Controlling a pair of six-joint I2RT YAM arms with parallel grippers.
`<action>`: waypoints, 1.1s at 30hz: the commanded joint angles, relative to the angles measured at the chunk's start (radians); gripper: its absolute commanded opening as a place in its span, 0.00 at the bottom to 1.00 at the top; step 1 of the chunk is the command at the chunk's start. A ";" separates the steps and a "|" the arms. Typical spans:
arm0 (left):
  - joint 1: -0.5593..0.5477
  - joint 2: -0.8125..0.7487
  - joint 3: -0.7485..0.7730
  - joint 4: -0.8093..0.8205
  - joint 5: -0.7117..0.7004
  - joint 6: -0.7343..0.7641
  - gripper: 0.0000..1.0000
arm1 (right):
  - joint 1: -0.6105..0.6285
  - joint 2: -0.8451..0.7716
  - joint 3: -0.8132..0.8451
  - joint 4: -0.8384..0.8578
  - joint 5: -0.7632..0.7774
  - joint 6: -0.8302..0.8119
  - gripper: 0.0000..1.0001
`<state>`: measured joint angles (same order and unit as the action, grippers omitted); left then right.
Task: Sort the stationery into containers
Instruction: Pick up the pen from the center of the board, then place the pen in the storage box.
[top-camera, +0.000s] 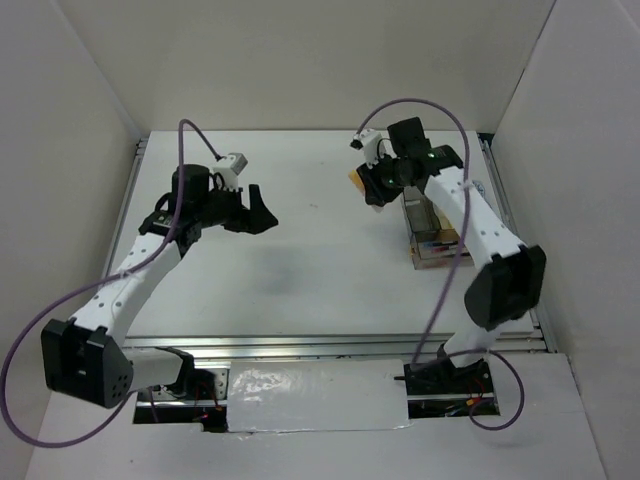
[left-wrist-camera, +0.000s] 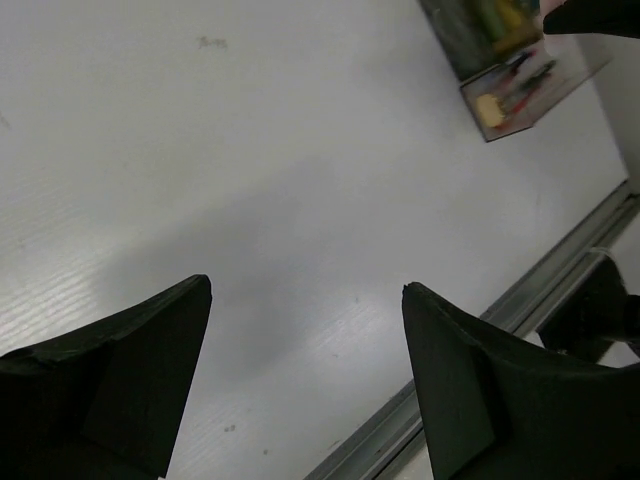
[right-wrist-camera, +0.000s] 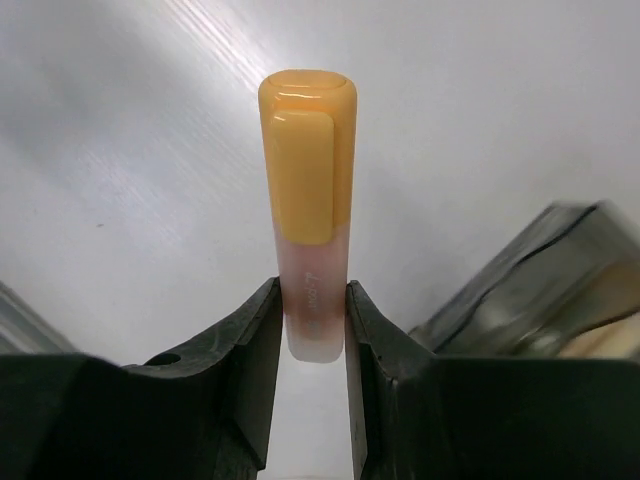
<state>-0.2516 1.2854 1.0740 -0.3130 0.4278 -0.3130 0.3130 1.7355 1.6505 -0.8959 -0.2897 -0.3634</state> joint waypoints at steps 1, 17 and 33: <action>0.017 -0.080 -0.011 0.106 0.140 -0.018 0.89 | 0.087 -0.177 -0.071 0.041 -0.026 -0.270 0.00; -0.145 -0.034 0.147 -0.237 0.260 0.139 0.82 | 0.399 -0.780 -0.846 0.601 0.231 -1.135 0.00; -0.318 0.072 0.196 -0.207 0.311 0.065 0.83 | 0.547 -1.002 -1.284 1.179 0.211 -1.388 0.00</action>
<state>-0.5678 1.3472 1.2243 -0.5671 0.6598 -0.2020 0.8272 0.7609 0.3981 0.0853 -0.0952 -1.6894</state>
